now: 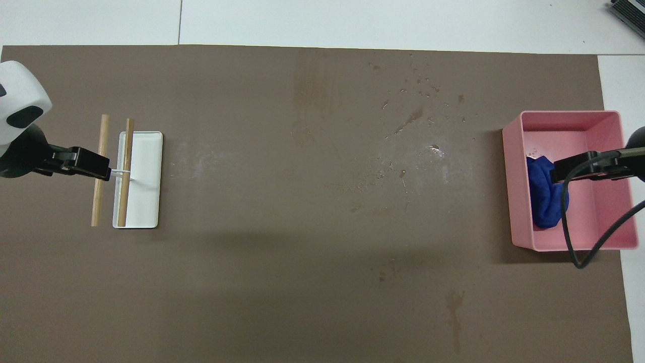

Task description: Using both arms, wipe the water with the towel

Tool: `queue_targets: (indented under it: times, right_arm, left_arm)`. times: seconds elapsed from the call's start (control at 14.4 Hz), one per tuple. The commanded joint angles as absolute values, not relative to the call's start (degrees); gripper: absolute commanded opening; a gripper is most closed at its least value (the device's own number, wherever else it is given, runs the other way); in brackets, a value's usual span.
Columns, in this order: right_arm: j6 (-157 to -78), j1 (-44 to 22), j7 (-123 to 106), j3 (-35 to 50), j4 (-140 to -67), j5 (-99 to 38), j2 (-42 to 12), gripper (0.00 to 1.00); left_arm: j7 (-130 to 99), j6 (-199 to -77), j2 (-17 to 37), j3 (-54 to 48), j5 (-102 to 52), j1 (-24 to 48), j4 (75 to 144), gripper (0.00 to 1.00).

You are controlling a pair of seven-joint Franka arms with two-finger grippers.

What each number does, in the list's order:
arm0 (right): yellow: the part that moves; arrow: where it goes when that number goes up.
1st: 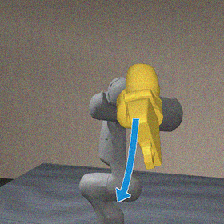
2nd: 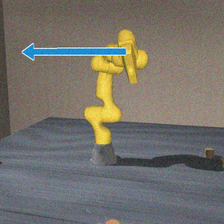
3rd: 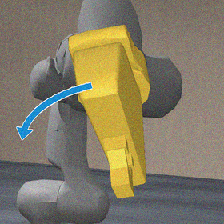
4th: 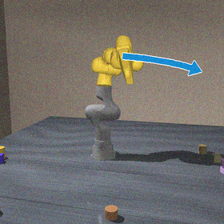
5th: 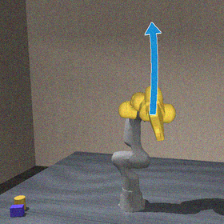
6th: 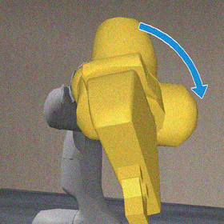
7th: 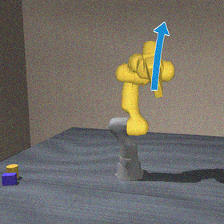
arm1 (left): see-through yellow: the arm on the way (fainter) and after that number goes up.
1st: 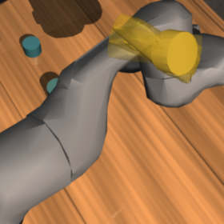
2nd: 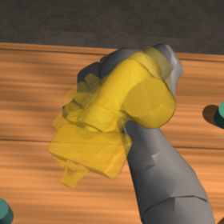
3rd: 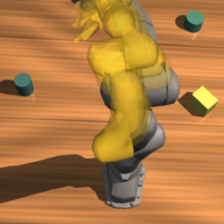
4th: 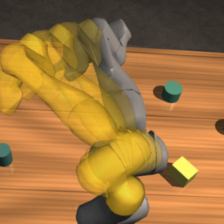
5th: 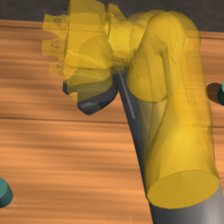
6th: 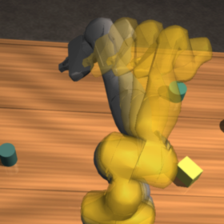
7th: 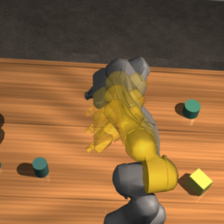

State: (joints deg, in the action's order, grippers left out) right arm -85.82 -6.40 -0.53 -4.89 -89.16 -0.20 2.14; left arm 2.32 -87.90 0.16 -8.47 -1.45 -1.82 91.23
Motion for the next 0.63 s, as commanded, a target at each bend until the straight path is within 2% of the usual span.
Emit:
queue_targets:
  times: [0.0, 0.56]
  right_arm:
    - [-85.61, -6.50, -1.05, -5.01, -88.68, -0.26, 2.11, 1.00]
    - [-85.61, -6.42, -1.14, -5.01, -88.95, -0.79, 2.11, 1.00]
  left_arm:
    - [0.63, -88.68, -0.18, -7.74, -1.67, -0.36, 91.67, 1.00]
    - [0.18, -87.10, -0.70, -7.56, -2.02, -2.02, 89.04, 1.00]
